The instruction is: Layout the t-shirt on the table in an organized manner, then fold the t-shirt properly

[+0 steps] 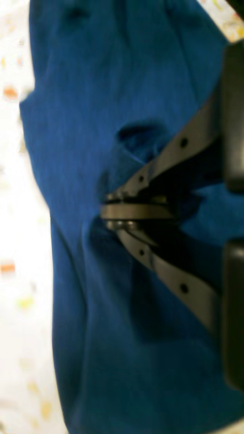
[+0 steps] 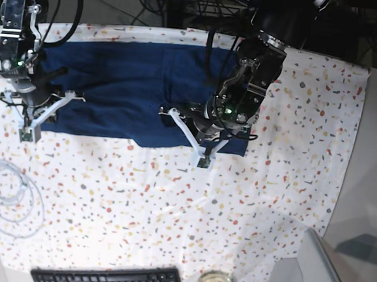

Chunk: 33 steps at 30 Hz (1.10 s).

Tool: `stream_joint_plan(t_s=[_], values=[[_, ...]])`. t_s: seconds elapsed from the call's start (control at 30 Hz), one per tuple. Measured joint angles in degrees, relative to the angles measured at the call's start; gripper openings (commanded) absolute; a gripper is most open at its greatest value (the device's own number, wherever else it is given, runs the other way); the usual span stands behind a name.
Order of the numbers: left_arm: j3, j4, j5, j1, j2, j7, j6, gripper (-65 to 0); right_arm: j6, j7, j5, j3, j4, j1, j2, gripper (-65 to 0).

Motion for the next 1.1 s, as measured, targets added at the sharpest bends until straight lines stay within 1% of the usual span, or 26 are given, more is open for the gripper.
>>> stream_joint_plan(t_s=[0.1, 0.2, 0.27, 0.3, 0.37, 0.4, 0.47, 0.53, 0.6, 0.7, 0.8, 0.97, 1.1], values=[[0.2, 1.4, -0.1, 0.0, 0.9, 0.1, 0.0, -65.0, 0.0, 0.0, 0.0, 0.0, 0.0, 0.0, 0.0, -65.0], [0.1, 6.2, 0.2, 0.1, 0.3, 0.2, 0.5, -65.0, 0.0, 0.0, 0.0, 0.0, 0.0, 0.0, 0.1, -65.0], [0.0, 9.6, 0.3, 0.2, -0.7, 0.2, 3.2, -65.0, 0.0, -0.1, 0.0, -0.1, 0.0, 0.0, 0.1, -65.0], [0.0, 10.7, -0.1, 0.2, -1.4, 0.9, 3.8, -65.0, 0.0, 0.0, 0.0, -0.1, 0.0, 0.0, 0.1, -65.0], [-0.2, 12.1, -0.1, 1.2, -2.3, 4.7, 5.3, -65.0, 0.0, -0.1, -0.1, -0.1, 0.0, 0.0, 0.2, -65.0], [-0.3, 12.5, 0.2, 2.4, -2.5, 5.0, 5.6, -65.0, 0.0, 0.0, -0.3, -0.1, 0.0, 0.0, 0.2, -65.0], [-0.4, 13.2, 0.2, 5.2, -3.1, 5.5, 5.6, -65.0, 0.0, 0.0, -0.2, -0.1, 0.0, 0.0, 0.0, -65.0], [-1.1, 13.2, -0.3, 7.6, -3.0, 6.5, 5.5, -65.0, 0.0, -0.1, -0.2, -0.2, 0.0, -0.1, -0.1, -65.0], [-2.5, 13.2, -0.2, 8.6, -3.0, 6.4, 5.5, -65.0, 0.0, 0.0, -0.2, -0.2, 0.0, 0.0, 0.0, -65.0], [-3.7, 12.4, 0.0, 8.1, -3.0, 5.0, 5.4, -65.0, 0.0, 0.0, -0.2, -0.2, 0.0, 0.0, 0.0, -65.0], [-3.4, 10.2, 0.1, 7.6, -3.0, 5.4, 5.4, -65.0, 0.0, -0.1, -0.2, -0.2, 0.0, 0.0, 0.0, -65.0], [-2.9, 9.8, -0.2, 6.8, -2.0, 5.5, 5.1, -65.0, 0.0, 0.0, -0.2, -0.2, 0.0, -0.2, -0.1, -65.0], [-3.0, 9.0, -0.2, 6.4, -2.0, 5.1, 5.1, -65.0, 0.0, 0.0, -0.2, 0.0, 0.0, -0.2, 0.0, -65.0]])
